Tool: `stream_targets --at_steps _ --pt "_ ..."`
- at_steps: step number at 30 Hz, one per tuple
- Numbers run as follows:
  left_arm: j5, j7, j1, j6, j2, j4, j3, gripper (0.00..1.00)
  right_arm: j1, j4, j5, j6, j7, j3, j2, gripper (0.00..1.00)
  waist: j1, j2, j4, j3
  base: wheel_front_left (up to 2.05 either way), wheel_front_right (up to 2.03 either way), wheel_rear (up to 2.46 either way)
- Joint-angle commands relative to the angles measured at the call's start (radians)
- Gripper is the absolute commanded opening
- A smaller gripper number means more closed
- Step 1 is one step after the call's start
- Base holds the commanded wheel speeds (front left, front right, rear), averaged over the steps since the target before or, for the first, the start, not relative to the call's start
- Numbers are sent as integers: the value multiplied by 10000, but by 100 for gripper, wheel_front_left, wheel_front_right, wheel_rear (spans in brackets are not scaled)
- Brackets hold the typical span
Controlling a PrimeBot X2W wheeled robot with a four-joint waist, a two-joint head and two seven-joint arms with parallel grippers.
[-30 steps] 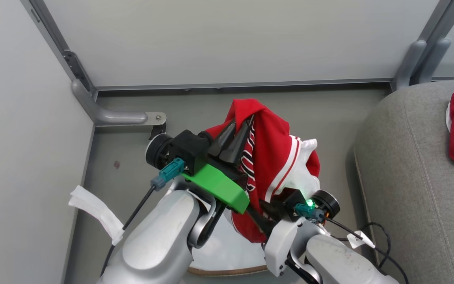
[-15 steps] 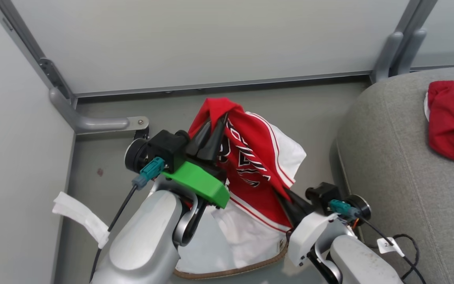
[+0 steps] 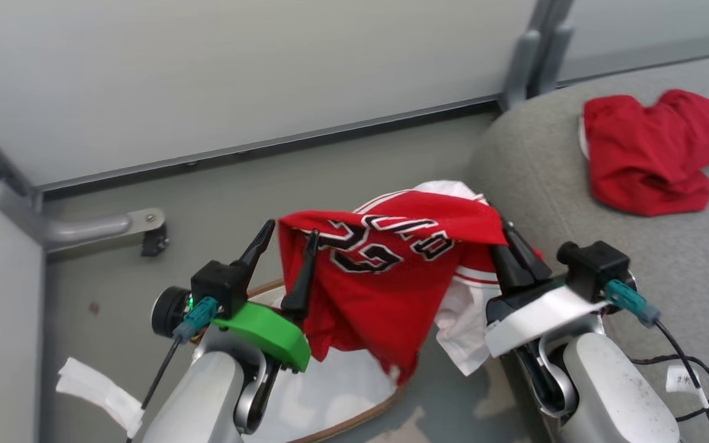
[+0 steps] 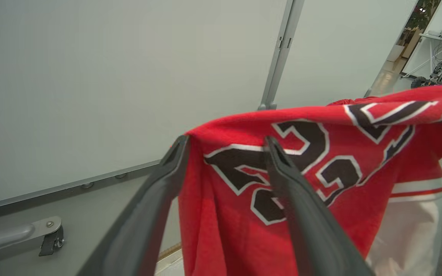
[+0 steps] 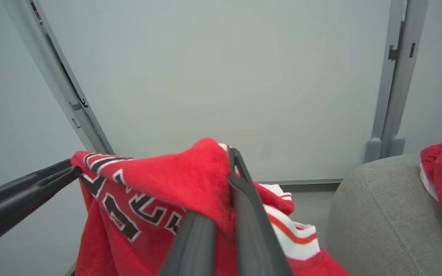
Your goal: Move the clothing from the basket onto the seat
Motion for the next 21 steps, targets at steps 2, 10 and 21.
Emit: stream_targets --at_steps 2,10,21 --pt "219 0 333 -62 69 47 237 100 194 -304 111 -11 -25 -145 -46 0 0 -1 -1440 33 0 0 0" --pt "660 1 742 -191 -5 82 824 100 399 -1211 297 -11 -25 -899 -39 0 0 -1 -3420 331 0 0 0" --pt "951 1 206 -285 -18 336 362 100 897 -2519 406 -11 -25 -2771 -22 0 0 -1 -4589 1022 0 0 0"
